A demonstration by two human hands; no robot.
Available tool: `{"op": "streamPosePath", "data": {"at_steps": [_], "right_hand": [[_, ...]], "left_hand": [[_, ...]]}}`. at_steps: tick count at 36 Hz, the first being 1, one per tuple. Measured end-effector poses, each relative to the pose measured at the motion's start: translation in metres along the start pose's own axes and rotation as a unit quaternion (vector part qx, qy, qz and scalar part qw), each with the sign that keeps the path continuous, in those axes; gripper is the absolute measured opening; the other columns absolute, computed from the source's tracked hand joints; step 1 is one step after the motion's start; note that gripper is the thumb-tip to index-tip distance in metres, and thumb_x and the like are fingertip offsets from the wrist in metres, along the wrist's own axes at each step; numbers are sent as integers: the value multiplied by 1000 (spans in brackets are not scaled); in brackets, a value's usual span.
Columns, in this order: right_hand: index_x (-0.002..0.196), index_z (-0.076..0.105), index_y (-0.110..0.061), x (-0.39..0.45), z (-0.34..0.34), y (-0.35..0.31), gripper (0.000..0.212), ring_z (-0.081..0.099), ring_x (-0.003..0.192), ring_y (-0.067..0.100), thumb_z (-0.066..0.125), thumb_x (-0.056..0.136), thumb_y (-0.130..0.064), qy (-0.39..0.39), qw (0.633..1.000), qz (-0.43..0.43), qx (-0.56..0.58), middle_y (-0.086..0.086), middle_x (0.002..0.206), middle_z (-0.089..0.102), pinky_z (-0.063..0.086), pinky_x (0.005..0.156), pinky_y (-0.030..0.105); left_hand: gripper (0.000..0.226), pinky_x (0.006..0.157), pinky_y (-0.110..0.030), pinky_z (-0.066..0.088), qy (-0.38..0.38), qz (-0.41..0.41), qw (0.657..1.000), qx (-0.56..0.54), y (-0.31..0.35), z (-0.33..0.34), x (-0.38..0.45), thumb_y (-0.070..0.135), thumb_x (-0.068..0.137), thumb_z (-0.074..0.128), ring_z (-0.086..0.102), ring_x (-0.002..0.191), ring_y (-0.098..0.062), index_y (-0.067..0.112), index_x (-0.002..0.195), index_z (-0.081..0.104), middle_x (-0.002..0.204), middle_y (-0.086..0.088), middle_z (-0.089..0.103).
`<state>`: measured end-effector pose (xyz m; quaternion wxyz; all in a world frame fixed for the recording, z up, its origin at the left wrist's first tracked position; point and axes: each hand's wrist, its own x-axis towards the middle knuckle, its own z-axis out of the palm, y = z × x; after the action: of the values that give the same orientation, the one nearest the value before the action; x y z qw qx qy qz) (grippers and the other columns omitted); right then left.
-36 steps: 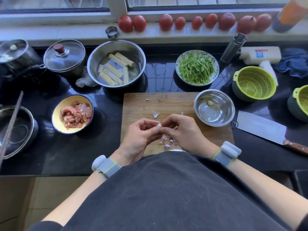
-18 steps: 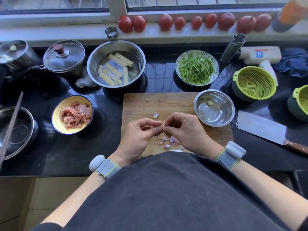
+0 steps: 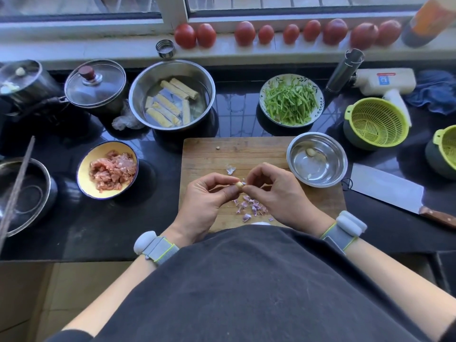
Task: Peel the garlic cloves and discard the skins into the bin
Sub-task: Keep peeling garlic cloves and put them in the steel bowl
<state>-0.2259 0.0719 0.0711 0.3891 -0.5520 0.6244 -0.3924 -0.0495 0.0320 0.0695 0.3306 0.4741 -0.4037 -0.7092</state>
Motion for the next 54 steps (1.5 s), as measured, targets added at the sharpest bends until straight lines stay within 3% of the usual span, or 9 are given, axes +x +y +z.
{"op": "streamPosePath", "data": {"at_steps": [6, 14, 22, 26, 31, 36, 41, 47, 54], "right_hand": [[82, 70, -13, 1, 2, -3, 14, 61, 72, 6, 79, 82, -3, -12, 999, -23, -26, -14, 76, 64, 49, 65, 17], [78, 70, -9, 2, 0, 0, 14, 59, 71, 3, 83, 79, -5, -3, 990, -100, -97, -11, 77, 64, 44, 66, 11], [79, 69, -10, 1, 3, 3, 10, 59, 71, 9, 76, 83, -3, -3, 988, -115, -101, -8, 78, 64, 52, 60, 29], [81, 68, -9, 0, 3, 3, 9, 61, 70, 9, 74, 84, -1, 3, 993, -85, -76, -15, 78, 64, 53, 60, 25], [84, 67, -10, -1, -1, 3, 10, 69, 73, 16, 74, 87, -3, 11, 998, -39, -47, -2, 80, 70, 59, 65, 30], [92, 73, -12, -2, 1, 0, 11, 68, 73, 4, 76, 85, -4, 21, 993, -74, -88, -11, 82, 70, 56, 66, 19], [90, 77, -14, -1, 1, -2, 9, 58, 69, -5, 77, 84, -8, 27, 976, -127, -173, -15, 79, 69, 49, 68, 9], [84, 72, -14, 0, -2, -4, 4, 59, 66, 10, 72, 86, -12, 23, 960, -164, -224, -6, 77, 70, 52, 59, 30], [78, 62, -16, 0, 1, -5, 8, 49, 59, 17, 60, 83, -21, 1, 948, -154, -279, -7, 69, 58, 47, 54, 37]], "left_hand": [[15, 95, -49, 55, -8, 6, 1000, 20, 0, -1, -1, -6, 81, 74, 69, 91, -32, 5, 91, 76, 95, -22, 74], [10, 83, -31, 59, -15, 43, 994, 101, 4, -2, -2, -5, 81, 76, 72, 82, -21, 2, 88, 76, 87, -12, 77], [9, 80, -29, 58, -19, 65, 989, 129, 6, -1, -1, -2, 81, 78, 72, 81, -18, 5, 88, 76, 85, -7, 77], [11, 86, -37, 59, -9, 54, 993, 103, 6, 0, -2, 0, 81, 79, 73, 85, -25, 4, 91, 76, 89, -13, 77], [13, 84, -37, 59, 4, 28, 999, 29, 4, 1, -3, -2, 83, 76, 73, 90, -32, -4, 96, 71, 92, -21, 75], [16, 87, -40, 59, -1, 36, 998, 48, 4, 0, -3, -1, 82, 77, 73, 92, -32, -3, 97, 72, 96, -19, 76], [13, 80, -32, 57, -4, 48, 994, 99, 6, 0, -3, 1, 83, 77, 73, 82, -23, 0, 96, 74, 88, -17, 76], [11, 84, -38, 59, -7, 62, 985, 160, 7, -2, -3, 4, 82, 80, 74, 86, -27, 11, 90, 77, 85, -7, 77], [10, 83, -36, 60, -6, 92, 965, 245, 7, 2, -5, 7, 84, 79, 73, 83, -15, 16, 88, 77, 84, 3, 77]]}}
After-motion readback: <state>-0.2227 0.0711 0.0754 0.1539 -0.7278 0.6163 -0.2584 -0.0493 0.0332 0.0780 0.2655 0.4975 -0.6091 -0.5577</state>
